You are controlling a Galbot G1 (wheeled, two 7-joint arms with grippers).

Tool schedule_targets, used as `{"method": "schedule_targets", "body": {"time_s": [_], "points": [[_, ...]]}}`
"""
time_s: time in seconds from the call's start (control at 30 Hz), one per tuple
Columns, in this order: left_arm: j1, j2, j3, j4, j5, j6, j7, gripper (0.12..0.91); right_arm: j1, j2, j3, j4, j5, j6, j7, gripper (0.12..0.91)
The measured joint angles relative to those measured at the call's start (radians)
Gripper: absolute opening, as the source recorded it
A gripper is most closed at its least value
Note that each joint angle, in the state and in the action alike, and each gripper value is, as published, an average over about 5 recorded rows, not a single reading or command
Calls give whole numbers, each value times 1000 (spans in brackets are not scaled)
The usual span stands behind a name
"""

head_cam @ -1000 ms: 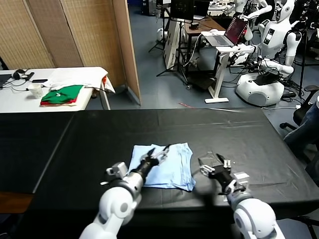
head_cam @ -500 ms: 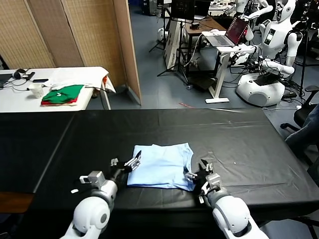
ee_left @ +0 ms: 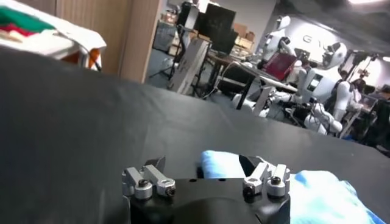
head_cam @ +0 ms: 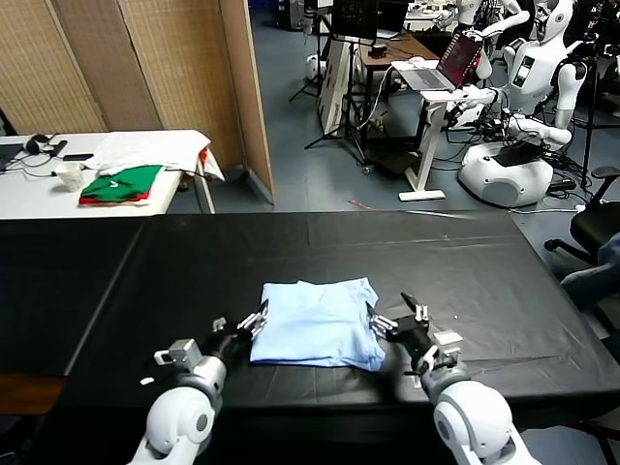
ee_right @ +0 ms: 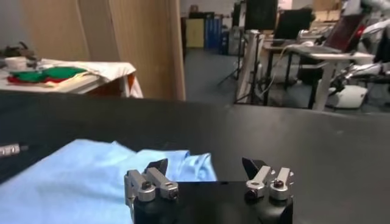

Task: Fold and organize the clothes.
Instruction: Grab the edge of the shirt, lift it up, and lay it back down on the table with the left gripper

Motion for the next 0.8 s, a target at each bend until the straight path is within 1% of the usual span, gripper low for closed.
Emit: {"method": "schedule_targets", "body": {"time_s": [0.17, 0.23, 0.27, 0.37, 0.4, 0.47, 0.5, 0.63, 0.7, 0.73, 0.8], "points": [[12, -17, 6, 2, -16, 0, 4, 904, 5, 1, 3, -1, 1, -1, 0, 907], [16, -23, 9, 1, -19, 1, 6, 881, 5, 1, 4, -1, 1, -1, 0, 907], [18, -26, 11, 1, -19, 1, 7, 853, 5, 1, 4, -1, 1, -1, 0, 907], [21, -32, 15, 1, -23, 1, 8, 717, 3, 1, 6, 0, 1, -1, 0, 907], [22, -33, 16, 1, -25, 0, 8, 647, 3, 1, 6, 1, 1, -1, 0, 907], [24, -35, 16, 0, -32, 1, 7, 535, 2, 2, 7, 1, 0, -1, 0, 907], [25, -36, 15, -2, -37, 1, 5, 460, 2, 2, 8, 1, 0, -1, 0, 907], [27, -34, 10, -15, -73, 8, -3, 221, 0, 2, 14, 4, -1, -1, 0, 907], [27, -30, 9, -22, -83, 14, -5, 167, -2, 2, 21, 6, -1, -1, 1, 907], [27, -27, 8, -27, -82, 17, -6, 158, -4, 2, 25, 7, -1, -1, 2, 907], [26, -19, 6, -34, -67, 23, -6, 167, -9, 2, 34, 7, -2, -1, 4, 907]]}}
